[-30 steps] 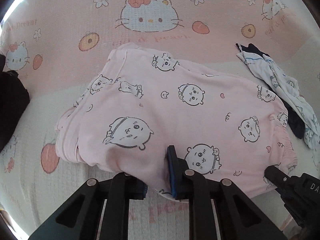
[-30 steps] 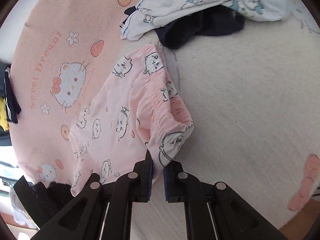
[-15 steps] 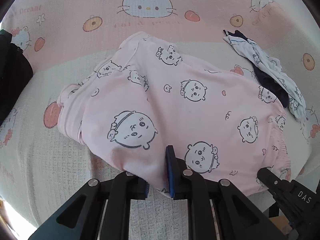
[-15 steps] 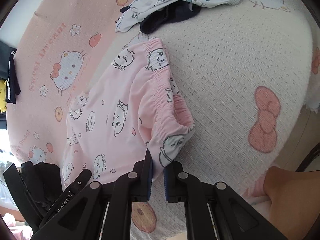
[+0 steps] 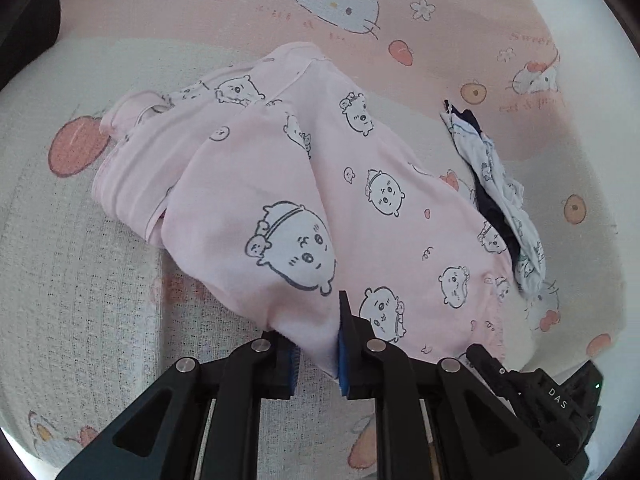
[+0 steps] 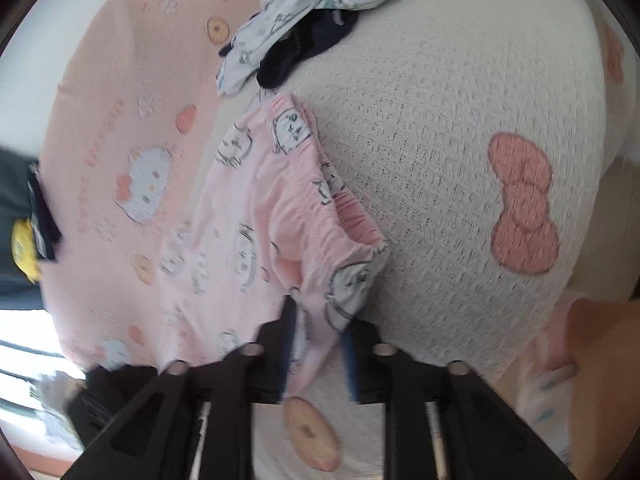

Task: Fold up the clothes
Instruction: 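Fold the pants over with the left gripper and open both grippers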

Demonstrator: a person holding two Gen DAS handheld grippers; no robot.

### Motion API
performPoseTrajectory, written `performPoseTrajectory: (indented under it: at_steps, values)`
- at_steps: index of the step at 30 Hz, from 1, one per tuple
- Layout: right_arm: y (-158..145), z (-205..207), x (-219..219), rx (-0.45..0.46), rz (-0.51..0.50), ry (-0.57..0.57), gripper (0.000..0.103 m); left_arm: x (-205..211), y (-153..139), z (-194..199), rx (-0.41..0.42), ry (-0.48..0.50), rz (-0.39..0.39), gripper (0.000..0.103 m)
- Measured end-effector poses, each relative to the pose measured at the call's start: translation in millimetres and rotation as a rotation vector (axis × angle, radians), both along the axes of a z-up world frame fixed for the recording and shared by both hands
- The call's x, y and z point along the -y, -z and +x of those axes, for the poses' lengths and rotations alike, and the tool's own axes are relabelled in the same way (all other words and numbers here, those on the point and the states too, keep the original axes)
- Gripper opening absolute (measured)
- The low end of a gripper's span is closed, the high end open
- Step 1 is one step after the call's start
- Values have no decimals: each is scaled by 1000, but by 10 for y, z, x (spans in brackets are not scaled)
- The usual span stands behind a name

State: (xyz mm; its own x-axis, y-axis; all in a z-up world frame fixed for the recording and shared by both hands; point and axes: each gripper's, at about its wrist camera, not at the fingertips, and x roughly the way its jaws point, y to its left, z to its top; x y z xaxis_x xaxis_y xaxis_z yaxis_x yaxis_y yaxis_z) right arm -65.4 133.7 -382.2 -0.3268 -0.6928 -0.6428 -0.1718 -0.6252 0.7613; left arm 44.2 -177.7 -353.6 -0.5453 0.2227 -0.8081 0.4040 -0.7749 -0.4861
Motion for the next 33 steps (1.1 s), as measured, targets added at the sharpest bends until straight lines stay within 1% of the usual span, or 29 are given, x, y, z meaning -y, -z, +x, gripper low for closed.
performPoseTrajectory:
  at_steps: [1,4,5,6,7,9,11,12,15,20,24,26,29,33]
  values:
    - [-14,14,-12,-4,-34,15,65,26,-24,19,-11,-8,19,12]
    - [-117,53,7,-46,-2,10,66,59,-120,31,-15,8,38,13]
    - [-137,66,23,-55,3,1,66,66,-129,33,-15,17,55,16]
    - [-158,79,38,-63,9,-7,66,77,-131,44,-16,19,72,20]
    - [-161,98,42,-63,-9,-7,66,100,-127,79,-20,12,99,24]
    - [-149,139,43,-47,-49,-3,66,164,-123,184,-31,-18,161,40]
    - [-144,179,61,-37,-63,-4,66,255,-134,322,-35,-54,210,48]
    - [-145,196,46,-34,-67,-4,66,283,-133,345,-34,-64,220,49]
    - [-139,234,58,-22,-128,-1,66,402,-108,454,-9,-89,251,49]
    - [-68,280,90,17,-212,18,66,621,-55,549,-22,-156,326,49]
    - [38,314,158,70,-273,27,66,766,45,520,-20,-198,386,49]
    - [96,322,180,87,-283,42,66,818,117,495,-13,-215,413,49]
    - [157,295,166,94,-281,70,66,864,234,453,-14,-237,427,49]
    - [226,269,128,106,-316,108,66,903,315,421,-44,-269,482,49]
